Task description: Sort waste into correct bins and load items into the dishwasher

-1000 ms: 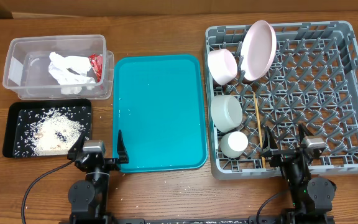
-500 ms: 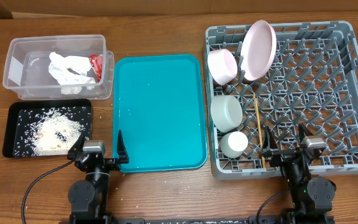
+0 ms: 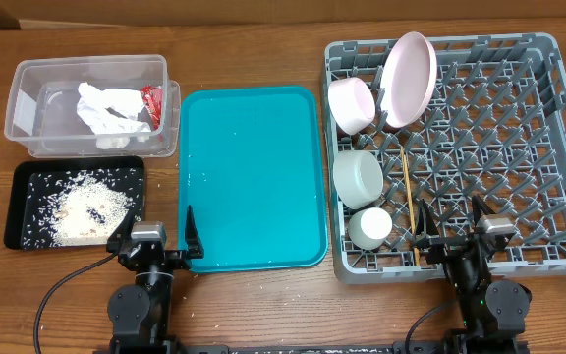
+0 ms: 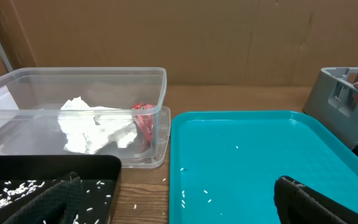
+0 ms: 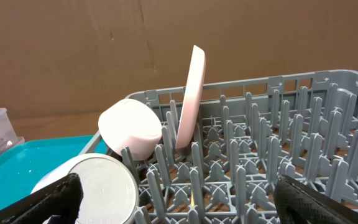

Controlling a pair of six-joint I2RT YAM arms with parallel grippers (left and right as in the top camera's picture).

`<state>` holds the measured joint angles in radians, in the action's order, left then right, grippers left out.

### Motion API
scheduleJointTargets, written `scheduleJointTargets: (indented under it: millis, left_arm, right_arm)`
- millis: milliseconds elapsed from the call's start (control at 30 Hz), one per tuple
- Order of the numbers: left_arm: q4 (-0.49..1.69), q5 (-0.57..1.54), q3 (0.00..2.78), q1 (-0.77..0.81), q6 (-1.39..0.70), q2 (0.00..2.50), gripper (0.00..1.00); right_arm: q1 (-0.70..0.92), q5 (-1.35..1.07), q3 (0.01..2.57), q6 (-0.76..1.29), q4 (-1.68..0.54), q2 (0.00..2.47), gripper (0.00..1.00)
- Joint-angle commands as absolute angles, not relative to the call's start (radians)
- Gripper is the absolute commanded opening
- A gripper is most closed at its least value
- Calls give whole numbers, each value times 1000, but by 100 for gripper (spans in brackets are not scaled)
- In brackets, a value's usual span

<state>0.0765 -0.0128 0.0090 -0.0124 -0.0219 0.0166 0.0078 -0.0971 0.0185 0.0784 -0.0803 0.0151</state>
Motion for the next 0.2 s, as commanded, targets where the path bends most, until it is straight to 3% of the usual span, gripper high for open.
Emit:
scheduleJointTargets:
  millis: [0, 167]
  left_arm:
    - [75, -26, 5, -6, -3, 4, 100]
    - [75, -26, 5, -6, -3, 4, 100]
  right_arm:
    - [6, -96, 8, 81, -76, 8, 100]
    - [6, -96, 8, 81, -76, 8, 100]
